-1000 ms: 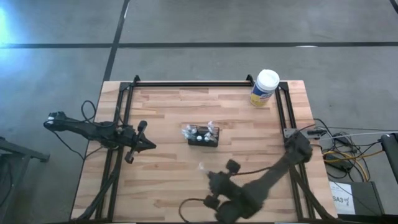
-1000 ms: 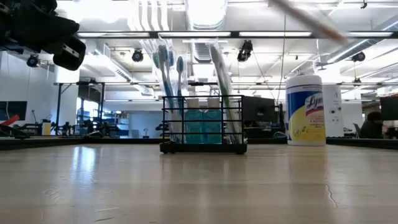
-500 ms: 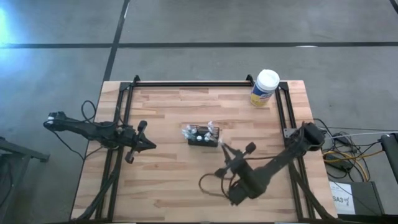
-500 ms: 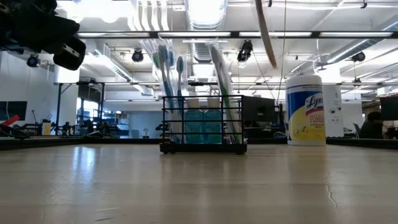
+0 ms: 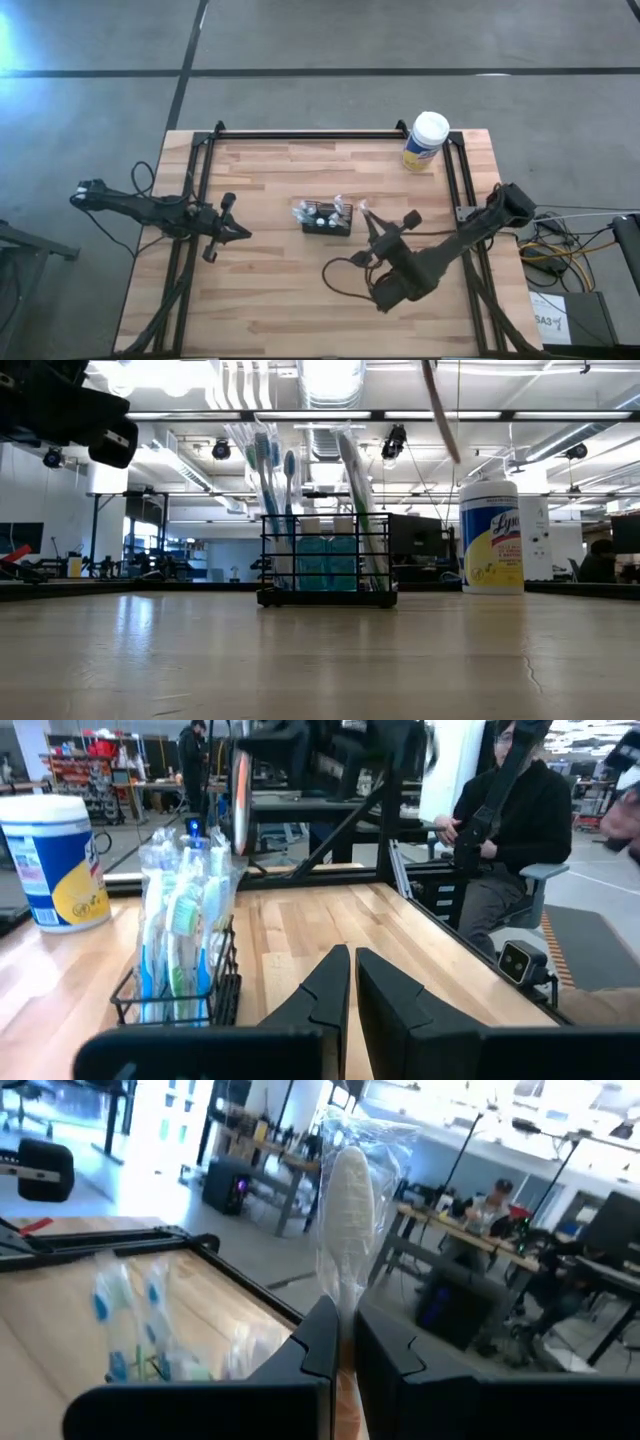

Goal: Pick & Place toothbrushing station
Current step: Put the orange toothbrush into the black mesh organizer, then return to Home Position

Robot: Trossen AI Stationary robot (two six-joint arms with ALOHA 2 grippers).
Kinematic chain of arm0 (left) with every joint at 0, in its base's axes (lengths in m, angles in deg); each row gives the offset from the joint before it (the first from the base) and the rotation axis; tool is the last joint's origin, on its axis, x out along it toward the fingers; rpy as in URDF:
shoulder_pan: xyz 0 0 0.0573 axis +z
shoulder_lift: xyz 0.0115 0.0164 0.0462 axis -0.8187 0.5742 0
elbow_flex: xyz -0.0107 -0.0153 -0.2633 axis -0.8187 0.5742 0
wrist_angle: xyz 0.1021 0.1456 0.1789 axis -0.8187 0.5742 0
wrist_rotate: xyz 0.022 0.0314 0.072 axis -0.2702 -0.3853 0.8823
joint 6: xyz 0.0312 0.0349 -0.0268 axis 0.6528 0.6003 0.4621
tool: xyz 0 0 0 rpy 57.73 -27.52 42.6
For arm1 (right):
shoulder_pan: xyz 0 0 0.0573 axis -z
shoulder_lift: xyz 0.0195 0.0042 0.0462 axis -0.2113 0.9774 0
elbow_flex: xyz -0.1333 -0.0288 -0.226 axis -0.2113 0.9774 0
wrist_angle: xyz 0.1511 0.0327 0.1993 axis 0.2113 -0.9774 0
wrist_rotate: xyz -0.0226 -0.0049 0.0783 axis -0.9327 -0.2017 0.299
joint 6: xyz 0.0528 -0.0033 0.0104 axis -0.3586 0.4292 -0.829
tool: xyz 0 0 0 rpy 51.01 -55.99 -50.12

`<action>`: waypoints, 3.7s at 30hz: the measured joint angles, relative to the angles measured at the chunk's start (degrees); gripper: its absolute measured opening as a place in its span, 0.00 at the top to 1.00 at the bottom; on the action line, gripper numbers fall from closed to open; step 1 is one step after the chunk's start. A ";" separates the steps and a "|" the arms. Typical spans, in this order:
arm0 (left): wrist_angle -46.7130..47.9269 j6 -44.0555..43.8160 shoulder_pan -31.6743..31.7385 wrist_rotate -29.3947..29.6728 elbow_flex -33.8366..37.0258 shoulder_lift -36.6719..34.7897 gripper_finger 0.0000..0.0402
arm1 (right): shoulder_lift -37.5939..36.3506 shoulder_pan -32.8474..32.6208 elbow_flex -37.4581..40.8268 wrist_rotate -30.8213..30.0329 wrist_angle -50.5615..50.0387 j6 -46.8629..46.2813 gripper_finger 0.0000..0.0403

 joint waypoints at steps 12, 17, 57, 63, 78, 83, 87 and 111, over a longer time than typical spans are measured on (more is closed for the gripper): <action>-0.47 -0.95 -0.01 -0.03 0.00 0.02 0.94 | -0.64 5.84 -14.13 34.92 39.98 70.65 0.97; -0.45 -1.06 -0.01 -0.64 0.00 0.02 0.94 | -5.47 5.35 -3.79 58.60 74.85 98.05 0.97; -0.44 0.00 -0.01 -0.24 0.00 0.04 0.94 | -3.38 16.01 56.84 51.54 162.82 92.55 0.97; -0.43 0.00 -0.01 -0.25 0.00 0.04 0.94 | 0.39 17.43 56.87 51.67 162.79 88.38 0.97; -0.42 -0.79 0.01 -0.26 0.00 0.04 0.94 | 9.75 19.10 55.99 51.20 163.19 81.61 0.97; -0.43 -0.88 0.01 -0.28 0.02 0.04 0.94 | 9.61 19.08 55.84 51.23 163.16 81.18 0.95; -0.43 -0.88 -0.01 -0.27 0.01 0.04 0.94 | 7.77 18.93 55.84 51.27 162.72 81.29 0.86; 5.54 12.07 0.03 1.42 -9.59 -0.61 0.99 | -18.19 11.15 54.93 53.31 134.62 84.83 0.67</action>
